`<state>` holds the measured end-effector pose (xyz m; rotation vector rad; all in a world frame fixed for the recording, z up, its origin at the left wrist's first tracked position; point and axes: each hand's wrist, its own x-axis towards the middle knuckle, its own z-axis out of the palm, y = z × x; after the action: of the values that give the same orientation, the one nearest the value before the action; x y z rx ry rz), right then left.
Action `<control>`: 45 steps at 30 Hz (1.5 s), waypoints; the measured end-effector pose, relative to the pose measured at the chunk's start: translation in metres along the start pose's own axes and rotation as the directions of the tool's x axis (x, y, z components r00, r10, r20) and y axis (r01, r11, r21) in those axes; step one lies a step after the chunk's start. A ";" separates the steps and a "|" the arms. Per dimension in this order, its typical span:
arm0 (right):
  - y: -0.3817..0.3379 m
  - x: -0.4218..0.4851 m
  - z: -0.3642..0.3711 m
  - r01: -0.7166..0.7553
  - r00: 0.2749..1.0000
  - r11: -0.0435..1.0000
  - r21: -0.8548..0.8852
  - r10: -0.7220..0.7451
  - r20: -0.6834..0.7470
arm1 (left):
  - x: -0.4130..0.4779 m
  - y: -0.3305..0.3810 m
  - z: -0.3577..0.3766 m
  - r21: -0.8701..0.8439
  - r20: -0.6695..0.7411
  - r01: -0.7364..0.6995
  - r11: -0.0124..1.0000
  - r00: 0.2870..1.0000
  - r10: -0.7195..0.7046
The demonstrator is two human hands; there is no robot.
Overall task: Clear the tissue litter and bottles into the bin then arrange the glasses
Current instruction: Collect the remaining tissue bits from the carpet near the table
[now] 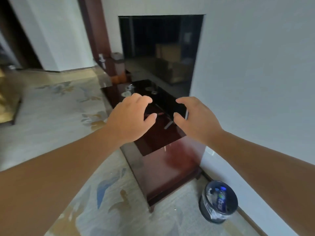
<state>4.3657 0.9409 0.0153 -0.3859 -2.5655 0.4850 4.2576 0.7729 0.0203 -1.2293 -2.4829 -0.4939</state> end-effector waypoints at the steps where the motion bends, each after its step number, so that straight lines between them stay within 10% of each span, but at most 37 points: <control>1: -0.006 -0.001 0.006 0.025 1.000 0.999 0.019 -0.025 0.012 | -0.010 -0.005 -0.003 0.019 0.008 0.027 0.999 1.000 -0.027; 30: -0.418 0.005 0.215 0.456 0.821 0.847 0.272 -0.519 0.239 | -0.272 -0.327 -0.192 0.258 -0.112 0.504 0.824 0.863 -0.492; 45: -0.530 0.073 0.375 0.500 0.701 0.777 0.382 -0.622 0.348 | -0.304 -0.502 -0.178 0.315 -0.042 0.619 0.719 0.766 -0.642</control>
<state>4.0158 0.3921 -0.0441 0.7008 -2.8077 0.7233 4.0513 0.1976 -0.0344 -0.2430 -2.8664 -0.1861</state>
